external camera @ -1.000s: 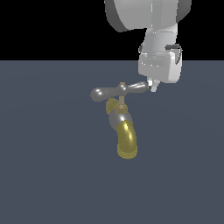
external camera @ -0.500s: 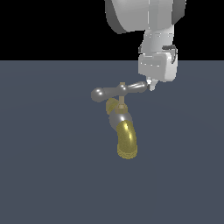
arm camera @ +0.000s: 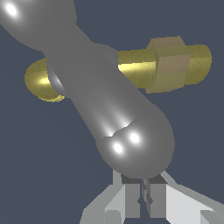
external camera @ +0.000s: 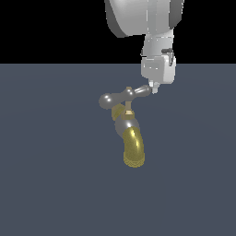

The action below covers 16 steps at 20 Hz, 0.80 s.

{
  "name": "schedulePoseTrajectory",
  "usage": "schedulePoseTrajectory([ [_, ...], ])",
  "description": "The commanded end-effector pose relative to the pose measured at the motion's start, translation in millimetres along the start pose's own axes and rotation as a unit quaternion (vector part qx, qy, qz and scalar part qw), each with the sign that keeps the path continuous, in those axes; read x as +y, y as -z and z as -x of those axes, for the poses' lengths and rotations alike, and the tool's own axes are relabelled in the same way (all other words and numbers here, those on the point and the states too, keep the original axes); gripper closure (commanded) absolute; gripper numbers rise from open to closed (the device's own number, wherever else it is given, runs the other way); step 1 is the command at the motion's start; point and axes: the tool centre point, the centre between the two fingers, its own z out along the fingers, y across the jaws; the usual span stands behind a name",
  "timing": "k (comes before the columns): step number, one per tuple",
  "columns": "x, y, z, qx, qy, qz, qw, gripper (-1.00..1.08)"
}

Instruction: Turn on the faucet by rotating a designated handle.

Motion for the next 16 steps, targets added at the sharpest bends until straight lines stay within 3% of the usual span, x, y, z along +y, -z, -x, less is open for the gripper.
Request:
schedulePoseTrajectory([
  [1,21,2,-44,0.008,0.028,0.004,0.9996,1.08],
  [6,35,3,-56,0.008,0.030,0.005,0.9995,1.08],
  [7,20,0,-15,-0.001,0.002,0.000,1.0000,1.08],
  [16,32,2,-86,0.004,0.017,0.003,0.9998,1.08],
])
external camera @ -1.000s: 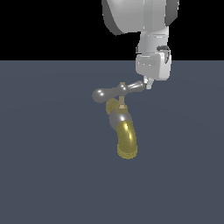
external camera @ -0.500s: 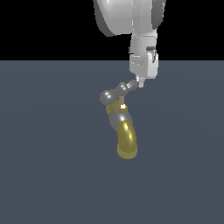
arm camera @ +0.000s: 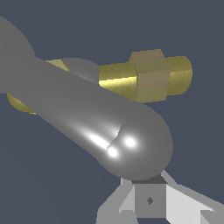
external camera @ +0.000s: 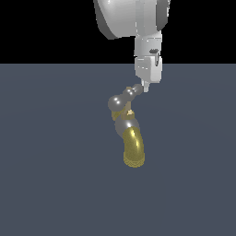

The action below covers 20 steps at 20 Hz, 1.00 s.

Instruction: Turn on the faucet by rotating a designated handle.

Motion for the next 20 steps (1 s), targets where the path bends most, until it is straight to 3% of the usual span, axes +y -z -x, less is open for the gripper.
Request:
schedulePoseTrajectory([
  [1,9,3,-71,0.017,0.039,-0.001,0.9991,1.08],
  [7,15,6,-121,0.020,0.050,0.001,0.9985,1.08],
  [8,15,6,-121,0.020,0.050,0.001,0.9985,1.08],
  [9,8,2,-58,0.005,0.009,-0.001,0.9999,1.08],
  [20,-11,4,-103,0.011,0.024,0.000,0.9996,1.08],
])
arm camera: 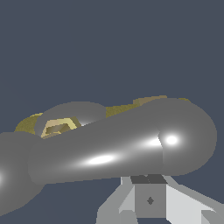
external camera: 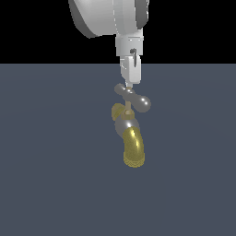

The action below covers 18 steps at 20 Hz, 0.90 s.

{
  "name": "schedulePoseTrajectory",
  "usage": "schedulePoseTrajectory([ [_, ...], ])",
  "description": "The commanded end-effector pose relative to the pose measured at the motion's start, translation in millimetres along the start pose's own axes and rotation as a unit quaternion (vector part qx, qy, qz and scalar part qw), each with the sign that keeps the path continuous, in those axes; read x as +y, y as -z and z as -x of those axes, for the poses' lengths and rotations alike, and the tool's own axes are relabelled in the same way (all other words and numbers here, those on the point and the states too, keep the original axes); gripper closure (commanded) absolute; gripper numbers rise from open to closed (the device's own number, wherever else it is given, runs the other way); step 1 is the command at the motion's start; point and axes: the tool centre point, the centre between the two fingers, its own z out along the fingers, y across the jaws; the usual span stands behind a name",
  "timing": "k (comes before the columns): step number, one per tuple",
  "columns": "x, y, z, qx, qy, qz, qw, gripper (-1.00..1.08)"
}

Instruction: Turn on the faucet by rotating a designated handle.

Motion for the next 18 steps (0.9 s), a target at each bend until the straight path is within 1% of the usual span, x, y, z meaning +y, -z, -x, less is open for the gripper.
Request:
schedulePoseTrajectory([
  [1,-3,2,-44,0.010,0.027,-0.002,0.9996,1.08],
  [17,-36,6,-114,0.019,0.050,-0.001,0.9986,1.08],
  [18,-36,6,-114,0.019,0.050,-0.001,0.9986,1.08],
])
